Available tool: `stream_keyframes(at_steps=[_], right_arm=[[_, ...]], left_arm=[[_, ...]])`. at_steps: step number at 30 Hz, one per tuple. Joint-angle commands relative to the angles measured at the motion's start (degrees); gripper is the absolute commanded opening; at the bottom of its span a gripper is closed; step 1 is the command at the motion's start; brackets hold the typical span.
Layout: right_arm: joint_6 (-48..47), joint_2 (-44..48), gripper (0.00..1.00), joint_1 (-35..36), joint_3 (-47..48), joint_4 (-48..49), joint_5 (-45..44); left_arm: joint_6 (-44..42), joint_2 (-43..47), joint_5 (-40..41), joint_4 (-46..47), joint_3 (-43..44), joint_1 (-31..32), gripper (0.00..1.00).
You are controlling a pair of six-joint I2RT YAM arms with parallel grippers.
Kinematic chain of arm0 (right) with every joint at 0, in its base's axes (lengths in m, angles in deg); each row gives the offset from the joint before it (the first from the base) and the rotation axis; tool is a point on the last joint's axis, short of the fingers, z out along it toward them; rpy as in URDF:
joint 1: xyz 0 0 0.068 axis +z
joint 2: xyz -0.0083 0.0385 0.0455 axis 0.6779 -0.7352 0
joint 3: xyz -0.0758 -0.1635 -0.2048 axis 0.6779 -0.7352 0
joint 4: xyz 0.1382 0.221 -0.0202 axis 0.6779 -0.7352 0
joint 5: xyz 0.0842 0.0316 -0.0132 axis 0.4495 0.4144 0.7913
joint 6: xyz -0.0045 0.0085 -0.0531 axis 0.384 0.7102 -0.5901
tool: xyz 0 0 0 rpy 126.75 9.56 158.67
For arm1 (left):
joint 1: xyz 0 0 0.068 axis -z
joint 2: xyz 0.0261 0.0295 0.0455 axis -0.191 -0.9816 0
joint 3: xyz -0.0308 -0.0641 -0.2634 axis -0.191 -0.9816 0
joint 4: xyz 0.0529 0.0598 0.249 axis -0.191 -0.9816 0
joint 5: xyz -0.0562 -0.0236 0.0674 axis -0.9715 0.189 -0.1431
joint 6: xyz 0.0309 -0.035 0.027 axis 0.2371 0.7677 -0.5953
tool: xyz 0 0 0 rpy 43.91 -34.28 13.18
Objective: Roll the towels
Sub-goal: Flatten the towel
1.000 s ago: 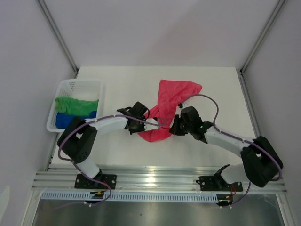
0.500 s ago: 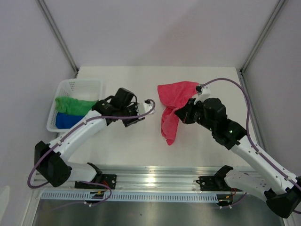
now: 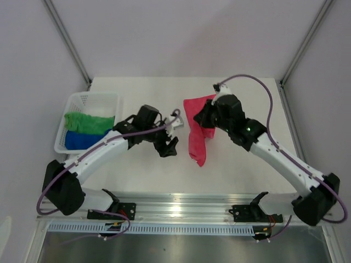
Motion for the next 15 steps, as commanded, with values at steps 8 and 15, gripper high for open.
stream_keyframes(at_steps=[8, 15], right_arm=[[-4.1, -22.9, 0.0, 8.2, 43.0, 9.9, 0.2], [-7.5, -36.7, 0.0, 11.8, 70.3, 3.4, 0.6]], left_arm=[[3.4, 15.0, 8.5, -1.3, 17.0, -23.4, 1.0], [7.0, 13.0, 11.3, -8.1, 40.6, -25.8, 0.99]])
